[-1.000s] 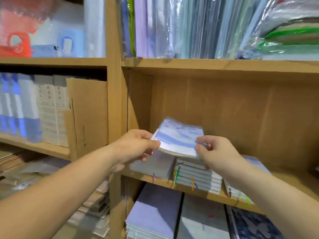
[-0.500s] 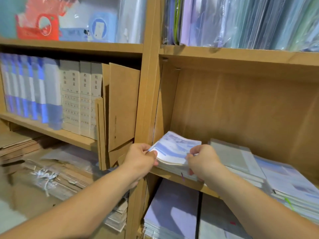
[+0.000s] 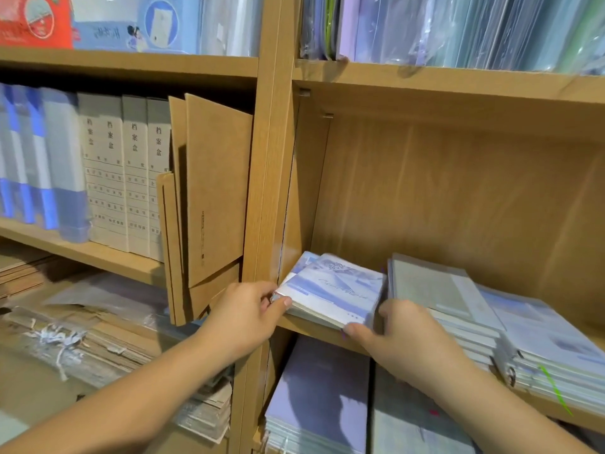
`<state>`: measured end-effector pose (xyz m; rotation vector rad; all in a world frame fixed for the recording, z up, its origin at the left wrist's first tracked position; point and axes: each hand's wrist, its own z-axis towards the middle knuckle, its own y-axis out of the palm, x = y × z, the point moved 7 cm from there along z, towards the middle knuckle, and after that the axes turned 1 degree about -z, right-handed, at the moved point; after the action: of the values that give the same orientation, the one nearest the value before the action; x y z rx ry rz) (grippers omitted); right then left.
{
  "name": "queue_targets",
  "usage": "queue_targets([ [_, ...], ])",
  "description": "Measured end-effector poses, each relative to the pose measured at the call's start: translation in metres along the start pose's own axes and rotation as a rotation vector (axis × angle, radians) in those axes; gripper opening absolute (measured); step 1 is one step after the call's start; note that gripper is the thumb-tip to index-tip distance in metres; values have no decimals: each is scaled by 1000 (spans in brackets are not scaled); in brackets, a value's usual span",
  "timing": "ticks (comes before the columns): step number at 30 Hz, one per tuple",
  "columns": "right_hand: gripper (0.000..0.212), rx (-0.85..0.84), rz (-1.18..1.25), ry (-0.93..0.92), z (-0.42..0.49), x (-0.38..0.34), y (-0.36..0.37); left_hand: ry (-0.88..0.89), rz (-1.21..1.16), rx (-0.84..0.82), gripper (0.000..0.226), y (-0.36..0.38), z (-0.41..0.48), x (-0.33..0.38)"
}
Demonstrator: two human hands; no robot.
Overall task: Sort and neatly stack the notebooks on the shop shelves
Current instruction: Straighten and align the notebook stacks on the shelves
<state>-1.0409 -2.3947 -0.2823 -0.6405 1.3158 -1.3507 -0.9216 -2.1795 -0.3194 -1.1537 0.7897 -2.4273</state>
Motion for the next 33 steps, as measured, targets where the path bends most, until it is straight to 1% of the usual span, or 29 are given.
queue_targets([
  [2, 55, -86, 152, 27, -5, 3, 18, 11, -1, 11, 16, -1, -1, 1],
  [5, 50, -150, 293, 72, -4, 6, 37, -17, 34, 30, 20, 0, 1, 2],
  [8, 45, -78, 318, 106, -1, 8, 38, -31, 105, 14, 25, 5, 3, 5],
  [12, 48, 50, 181, 154, 2, 7, 37, -39, 218, -22, 26, 15, 10, 8],
  [16, 46, 29, 264, 178, 3, 2, 48, -104, 121, -89, 28, 21, 14, -2],
  [18, 46, 33, 330, 181, 3, -1, 52, -119, 68, -110, 35, 21, 12, -1],
  [21, 46, 47, 422, 226, 5, -2, 57, -207, -56, -160, 38, 26, 14, 2],
  [23, 42, 63, 463, 252, 7, -1, 58, -240, -55, -125, 36, 27, 17, 4],
  [25, 37, 70, 487, 263, 9, -1, 58, -214, 21, -63, 35, 25, 19, 7],
  [28, 35, 42, 491, 257, 11, 0, 57, -195, -18, -48, 31, 26, 18, 5],
  [29, 34, 28, 487, 254, 12, -1, 56, -169, 5, -49, 32, 25, 18, 6],
  [30, 34, 13, 489, 253, 13, -1, 54, -124, 87, -46, 33, 24, 18, 6],
  [33, 32, -26, 542, 289, 14, -1, 55, 49, 433, 9, 35, 19, 14, 11],
])
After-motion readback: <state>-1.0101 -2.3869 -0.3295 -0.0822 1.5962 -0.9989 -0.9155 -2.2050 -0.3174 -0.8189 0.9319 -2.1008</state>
